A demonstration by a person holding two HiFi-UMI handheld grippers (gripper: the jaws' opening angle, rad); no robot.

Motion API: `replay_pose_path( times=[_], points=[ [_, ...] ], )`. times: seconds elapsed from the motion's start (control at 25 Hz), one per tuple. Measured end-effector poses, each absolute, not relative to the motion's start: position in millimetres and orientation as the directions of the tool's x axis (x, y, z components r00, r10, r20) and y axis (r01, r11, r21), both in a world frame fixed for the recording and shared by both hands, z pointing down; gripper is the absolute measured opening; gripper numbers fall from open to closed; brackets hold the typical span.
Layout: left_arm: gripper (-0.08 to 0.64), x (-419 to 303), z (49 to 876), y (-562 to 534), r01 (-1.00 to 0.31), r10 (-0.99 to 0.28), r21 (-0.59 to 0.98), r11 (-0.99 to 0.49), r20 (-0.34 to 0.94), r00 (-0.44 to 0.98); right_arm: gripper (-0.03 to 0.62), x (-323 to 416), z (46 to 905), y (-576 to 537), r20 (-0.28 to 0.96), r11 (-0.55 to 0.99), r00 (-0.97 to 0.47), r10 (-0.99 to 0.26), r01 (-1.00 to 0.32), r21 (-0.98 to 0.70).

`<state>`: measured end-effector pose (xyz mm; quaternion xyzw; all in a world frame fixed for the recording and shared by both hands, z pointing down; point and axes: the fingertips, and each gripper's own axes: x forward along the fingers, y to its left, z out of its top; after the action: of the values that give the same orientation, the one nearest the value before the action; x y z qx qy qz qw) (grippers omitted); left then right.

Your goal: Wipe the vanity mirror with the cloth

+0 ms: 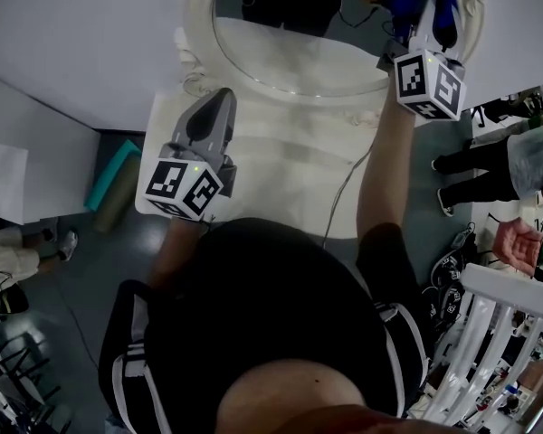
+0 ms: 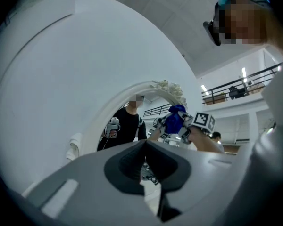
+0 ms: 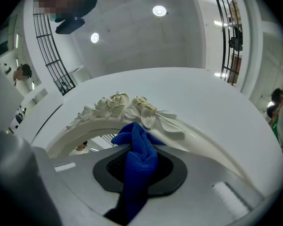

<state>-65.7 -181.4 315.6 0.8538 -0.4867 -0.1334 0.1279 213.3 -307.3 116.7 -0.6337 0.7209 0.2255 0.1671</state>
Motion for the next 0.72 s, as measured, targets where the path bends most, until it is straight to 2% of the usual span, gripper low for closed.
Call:
replay_pose_path(
  times=[0.4, 0.56, 0.72],
  points=[
    [0.011, -71.4, 318.9, -183.9, -0.798, -0.87, 0.359, -0.485, -0.103, 0.482, 0.051, 173.2, 95.0, -311.6, -0.5, 0.103, -0.223, -0.837, -0.961, 0.256],
    [0.011, -73.3, 323.8, -183.9, -0.8, -0.875, 0.367, -0.474, -0.093, 0.475, 0.051, 145.5, 90.0, -314.9, -0.495, 0.065, -0.266, -0.827, -0.92, 0.386],
    [0.011, -79.4, 327.9, -183.1, -0.802, -0.881, 0.378, -0.462, -0.087, 0.466, 0.051, 99.1, 102.3, -317.7, -0.459, 0.027, -0.356, -0.814, -0.812, 0.583]
  ],
)
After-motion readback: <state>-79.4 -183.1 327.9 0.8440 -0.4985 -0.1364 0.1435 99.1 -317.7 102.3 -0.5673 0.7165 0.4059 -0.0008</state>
